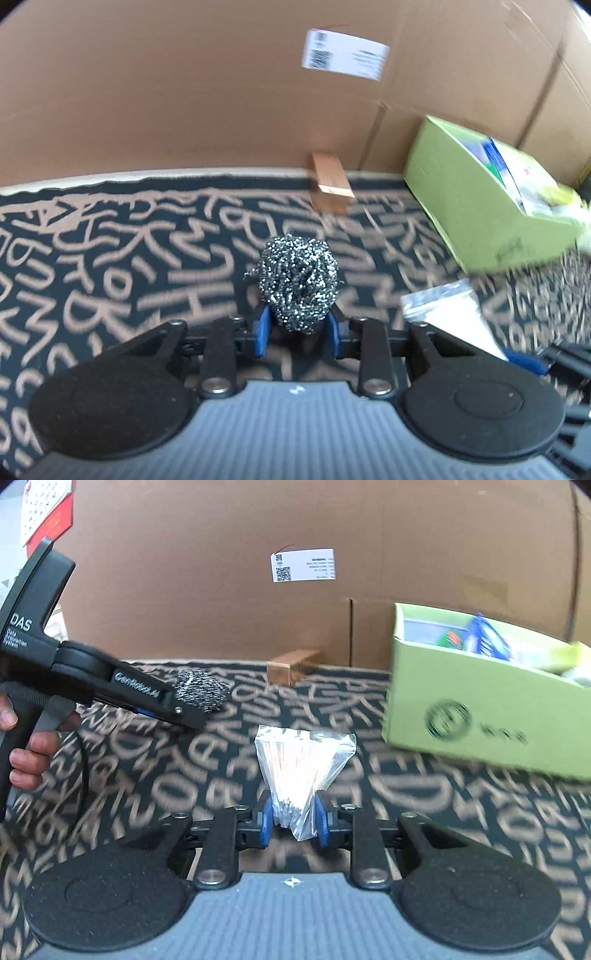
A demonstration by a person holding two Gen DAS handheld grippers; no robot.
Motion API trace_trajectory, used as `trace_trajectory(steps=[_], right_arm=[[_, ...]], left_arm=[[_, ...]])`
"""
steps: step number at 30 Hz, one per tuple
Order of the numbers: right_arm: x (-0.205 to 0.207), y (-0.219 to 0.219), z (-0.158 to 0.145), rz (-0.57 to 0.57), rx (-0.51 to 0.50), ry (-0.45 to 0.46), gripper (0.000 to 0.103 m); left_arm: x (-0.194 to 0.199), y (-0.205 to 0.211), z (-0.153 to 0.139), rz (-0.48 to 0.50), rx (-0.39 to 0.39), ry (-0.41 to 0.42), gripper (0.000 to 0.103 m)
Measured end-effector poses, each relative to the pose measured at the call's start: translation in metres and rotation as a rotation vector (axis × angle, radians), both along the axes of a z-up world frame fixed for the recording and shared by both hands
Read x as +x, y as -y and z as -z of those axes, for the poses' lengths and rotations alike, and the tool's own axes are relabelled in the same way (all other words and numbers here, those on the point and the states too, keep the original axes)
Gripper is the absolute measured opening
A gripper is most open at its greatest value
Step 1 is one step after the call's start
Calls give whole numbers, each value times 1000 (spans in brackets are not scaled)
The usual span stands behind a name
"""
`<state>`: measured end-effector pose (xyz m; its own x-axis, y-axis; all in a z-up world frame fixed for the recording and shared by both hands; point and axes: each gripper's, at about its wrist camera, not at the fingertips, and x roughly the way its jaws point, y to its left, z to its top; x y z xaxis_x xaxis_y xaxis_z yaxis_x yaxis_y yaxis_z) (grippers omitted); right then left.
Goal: Organize objects
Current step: 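Carry steel wool and cotton swab bag into the lime-green box and release both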
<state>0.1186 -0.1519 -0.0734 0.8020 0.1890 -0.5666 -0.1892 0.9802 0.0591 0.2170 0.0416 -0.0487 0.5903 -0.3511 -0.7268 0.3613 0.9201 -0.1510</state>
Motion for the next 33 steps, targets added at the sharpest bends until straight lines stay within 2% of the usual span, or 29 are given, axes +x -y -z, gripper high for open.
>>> trace_trajectory(steps=[2,4,5,6,8,12,14,17,19,21,23,25,27,29,31,33], right_arm=[[-16,8,1,6,8,-6,27],[-29,16,1,6,16,-12,27],[-35,19,1,9,22,-15,32],[-40,22,1,13,33,-17,35],[-44,27,0,19,57,-17,52],[-44,28,-2,37,64,1,53],[-40,27,-2,30,74,-1,53],[-39,24,-1,28,70,-2,53],[-37,24,-1,32,65,-4,53],[-32,22,0,38,56,-7,53],[-28,20,2,38,42,-12,53],[-25,18,4,30,36,-13,53],[-24,15,5,30,22,-5,50],[-25,14,5,28,12,1,36],[-26,15,4,27,18,2,33],[-27,14,3,32,18,5,31]], left_arm=[[-15,2,-1,19,40,22,37],[-26,6,-2,21,65,33,63],[-31,7,-4,11,80,44,68],[-34,7,-6,-1,97,59,72],[-39,4,-11,-23,123,81,74],[-27,7,-19,-91,134,112,84],[-19,12,-21,-114,133,121,85],[-7,22,-15,-119,156,113,85],[-2,26,-9,-109,162,91,71],[1,24,-4,-102,136,51,67],[3,24,0,-110,131,30,67],[3,25,1,-117,145,41,74],[4,25,2,-119,151,45,74],[5,26,2,-103,150,43,65],[4,30,-1,-71,156,57,43],[2,34,-3,-59,158,55,39]])
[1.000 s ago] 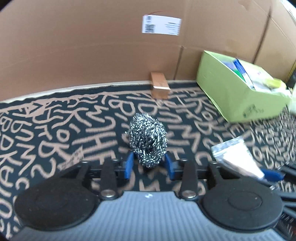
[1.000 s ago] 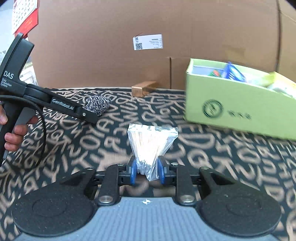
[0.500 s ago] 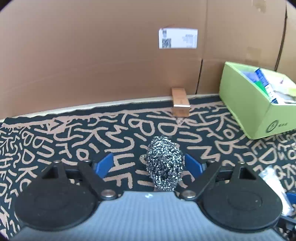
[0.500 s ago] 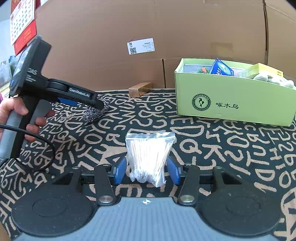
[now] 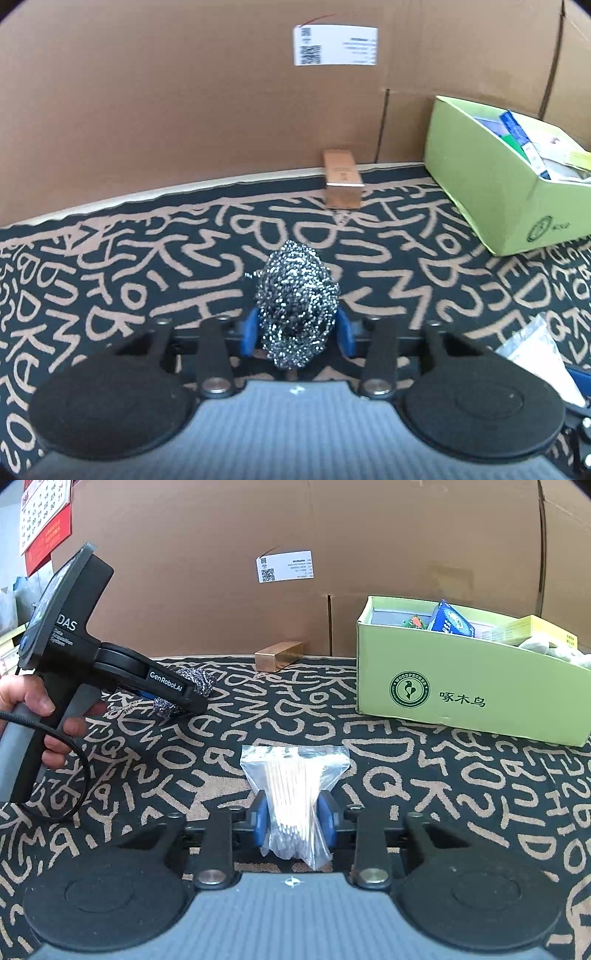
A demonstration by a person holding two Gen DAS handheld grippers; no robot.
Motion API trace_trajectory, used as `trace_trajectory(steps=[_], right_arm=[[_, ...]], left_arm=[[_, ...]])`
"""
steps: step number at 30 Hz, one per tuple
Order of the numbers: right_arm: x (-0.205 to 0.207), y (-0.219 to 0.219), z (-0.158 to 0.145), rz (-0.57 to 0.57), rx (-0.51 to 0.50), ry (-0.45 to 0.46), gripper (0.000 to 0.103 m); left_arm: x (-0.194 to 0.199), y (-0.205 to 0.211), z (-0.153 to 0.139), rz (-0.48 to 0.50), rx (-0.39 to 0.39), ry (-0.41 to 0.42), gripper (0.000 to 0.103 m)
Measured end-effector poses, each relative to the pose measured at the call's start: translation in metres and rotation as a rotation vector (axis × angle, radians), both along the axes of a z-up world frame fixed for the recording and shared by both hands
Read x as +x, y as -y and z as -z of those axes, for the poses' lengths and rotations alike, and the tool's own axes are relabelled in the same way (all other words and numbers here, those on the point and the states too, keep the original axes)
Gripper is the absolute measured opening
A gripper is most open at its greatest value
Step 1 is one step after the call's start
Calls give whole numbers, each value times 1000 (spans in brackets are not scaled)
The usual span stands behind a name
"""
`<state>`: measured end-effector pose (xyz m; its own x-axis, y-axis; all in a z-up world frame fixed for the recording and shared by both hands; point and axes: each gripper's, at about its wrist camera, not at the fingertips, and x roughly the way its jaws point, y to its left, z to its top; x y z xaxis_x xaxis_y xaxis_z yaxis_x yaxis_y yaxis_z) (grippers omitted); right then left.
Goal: Organize objects
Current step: 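Carry steel wool and cotton swab bag into the lime-green box and release both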
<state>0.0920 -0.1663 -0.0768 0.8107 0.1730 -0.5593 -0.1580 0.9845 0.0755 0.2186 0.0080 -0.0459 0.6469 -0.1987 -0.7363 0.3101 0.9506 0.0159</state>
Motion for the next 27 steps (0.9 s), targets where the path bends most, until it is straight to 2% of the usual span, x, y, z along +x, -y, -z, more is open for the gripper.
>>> trace_trajectory(steps=[3,7,10,13,17,21,27], right_arm=[[-3,0,-2,0,8,7,29],[-8,5,-11,12,20,39,28],[-11,14,-26,42,29,92,28],[-14,30,-45,79,32,158,28],[-14,56,-67,154,15,238,28],[-10,88,-87,237,-8,310,28],[7,140,-108,351,-53,377,28]], left_arm=[[-6,4,-2,10,-1,-7,37],[-17,10,-14,50,-53,-31,36],[-30,23,-33,106,-73,7,36],[-40,39,-56,164,-128,43,36],[-47,69,-86,232,-200,75,37],[-47,110,-109,297,-224,115,37],[-32,174,-122,330,-253,121,37]])
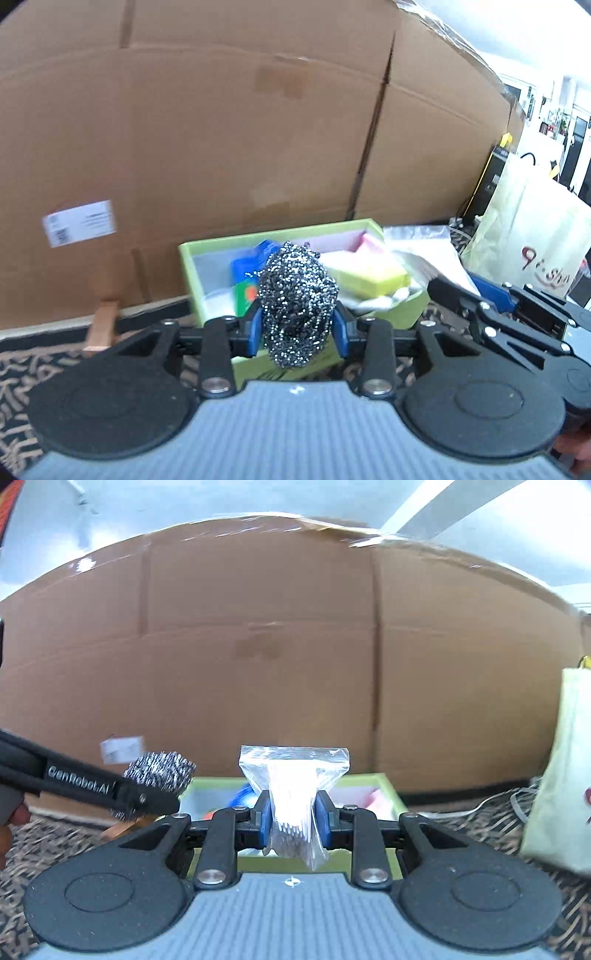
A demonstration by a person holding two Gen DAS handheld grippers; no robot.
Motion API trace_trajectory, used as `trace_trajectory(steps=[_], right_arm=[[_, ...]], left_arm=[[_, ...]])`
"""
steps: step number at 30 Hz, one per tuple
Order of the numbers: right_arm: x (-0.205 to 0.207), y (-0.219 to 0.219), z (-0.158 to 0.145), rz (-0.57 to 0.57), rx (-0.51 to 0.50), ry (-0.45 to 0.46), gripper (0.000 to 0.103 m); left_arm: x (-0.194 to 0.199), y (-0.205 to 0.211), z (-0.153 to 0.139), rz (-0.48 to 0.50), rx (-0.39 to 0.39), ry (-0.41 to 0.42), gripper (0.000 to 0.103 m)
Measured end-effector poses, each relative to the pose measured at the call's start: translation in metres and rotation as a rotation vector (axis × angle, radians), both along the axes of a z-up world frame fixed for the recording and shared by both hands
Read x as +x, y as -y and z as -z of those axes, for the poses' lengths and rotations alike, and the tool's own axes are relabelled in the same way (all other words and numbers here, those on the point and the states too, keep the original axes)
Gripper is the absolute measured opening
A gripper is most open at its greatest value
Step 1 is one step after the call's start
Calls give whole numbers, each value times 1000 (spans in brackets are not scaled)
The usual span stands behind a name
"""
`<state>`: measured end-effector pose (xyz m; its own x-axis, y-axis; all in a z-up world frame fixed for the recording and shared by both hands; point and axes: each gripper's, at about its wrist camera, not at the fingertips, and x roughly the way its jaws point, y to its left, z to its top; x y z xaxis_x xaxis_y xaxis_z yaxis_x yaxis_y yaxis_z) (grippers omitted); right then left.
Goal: Organize objects
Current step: 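Carry steel wool and cotton swab bag into the lime-green box and release both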
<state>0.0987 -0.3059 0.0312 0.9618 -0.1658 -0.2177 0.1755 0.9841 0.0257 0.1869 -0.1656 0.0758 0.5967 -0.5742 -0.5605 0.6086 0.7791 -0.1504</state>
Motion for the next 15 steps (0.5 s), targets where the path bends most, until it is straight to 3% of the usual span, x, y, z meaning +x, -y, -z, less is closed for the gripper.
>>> trace_trajectory(steps=[8,11,12,13,14,15], right_arm=[[43,48,-5,47,-10,0,28],[66,54,5,38,4,-30,32],[77,58,12,18,14,-69,36],[83,61,19,13,20,-99,46],[83,62,28,24,21,-119,55],[81,62,33,34,17,-118,57]], left_arm=[[35,59,7,-37,19,16,37],[45,70,17,-55,51,43,43],[48,71,22,-63,57,42,57],[51,69,27,-69,55,39,75],[51,65,32,-81,47,39,82],[51,60,37,-96,40,43,90]])
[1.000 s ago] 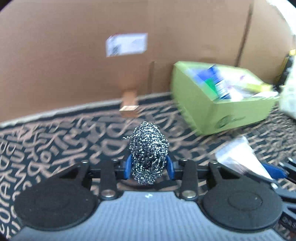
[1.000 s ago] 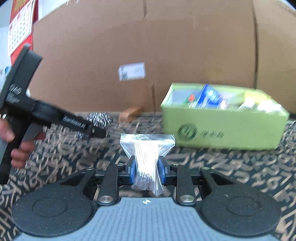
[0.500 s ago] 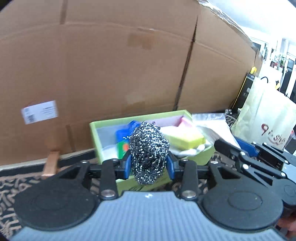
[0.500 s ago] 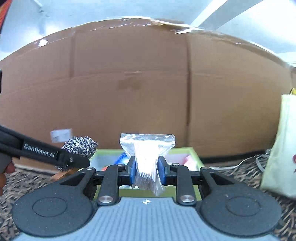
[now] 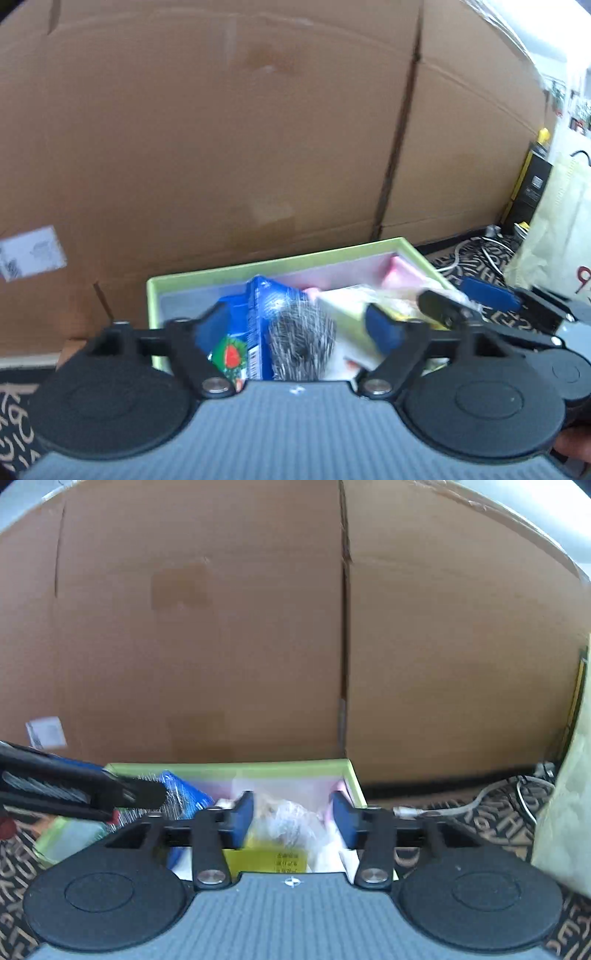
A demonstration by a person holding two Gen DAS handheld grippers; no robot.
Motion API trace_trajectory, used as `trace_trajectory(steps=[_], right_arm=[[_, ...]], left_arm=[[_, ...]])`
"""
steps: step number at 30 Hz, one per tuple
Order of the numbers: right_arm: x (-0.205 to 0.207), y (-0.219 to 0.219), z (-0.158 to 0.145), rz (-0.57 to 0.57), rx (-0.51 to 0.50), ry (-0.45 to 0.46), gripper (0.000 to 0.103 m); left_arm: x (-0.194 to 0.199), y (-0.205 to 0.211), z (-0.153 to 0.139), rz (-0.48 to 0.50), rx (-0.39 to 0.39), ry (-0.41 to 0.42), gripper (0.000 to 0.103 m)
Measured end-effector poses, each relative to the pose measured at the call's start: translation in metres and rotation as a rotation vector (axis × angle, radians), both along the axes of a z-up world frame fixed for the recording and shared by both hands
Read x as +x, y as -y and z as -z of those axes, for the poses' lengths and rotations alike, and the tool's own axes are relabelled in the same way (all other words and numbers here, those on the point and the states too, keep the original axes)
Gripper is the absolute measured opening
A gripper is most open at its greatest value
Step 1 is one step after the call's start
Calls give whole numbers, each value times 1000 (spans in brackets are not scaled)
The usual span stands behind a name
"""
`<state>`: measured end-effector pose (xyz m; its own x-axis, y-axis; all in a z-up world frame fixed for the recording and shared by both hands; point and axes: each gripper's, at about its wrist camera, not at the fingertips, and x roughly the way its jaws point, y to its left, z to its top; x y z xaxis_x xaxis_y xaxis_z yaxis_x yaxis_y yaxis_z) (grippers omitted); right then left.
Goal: Organize objects
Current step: 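Carry steel wool and cotton swab bag into the lime-green box and release both, then grasp the small copper-coloured box with the right gripper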
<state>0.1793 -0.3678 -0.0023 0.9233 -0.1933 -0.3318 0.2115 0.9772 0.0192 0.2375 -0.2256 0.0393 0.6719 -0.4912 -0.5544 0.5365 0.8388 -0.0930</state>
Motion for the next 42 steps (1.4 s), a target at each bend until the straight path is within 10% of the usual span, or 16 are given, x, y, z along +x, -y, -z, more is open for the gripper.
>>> trace_trajectory(steps=[4,19,42], right_arm=[[-24,-3,11,38,1,71,73],[-69,-46,-8,-12,38,121,82],[-80,-167,32,-266,28,-61,86]], left_arm=[[-8,-14,11,-18,29,67,101],[-34,-68,5,-135,57,-4,103],[-79,-203,16,-364,80,-22,103]])
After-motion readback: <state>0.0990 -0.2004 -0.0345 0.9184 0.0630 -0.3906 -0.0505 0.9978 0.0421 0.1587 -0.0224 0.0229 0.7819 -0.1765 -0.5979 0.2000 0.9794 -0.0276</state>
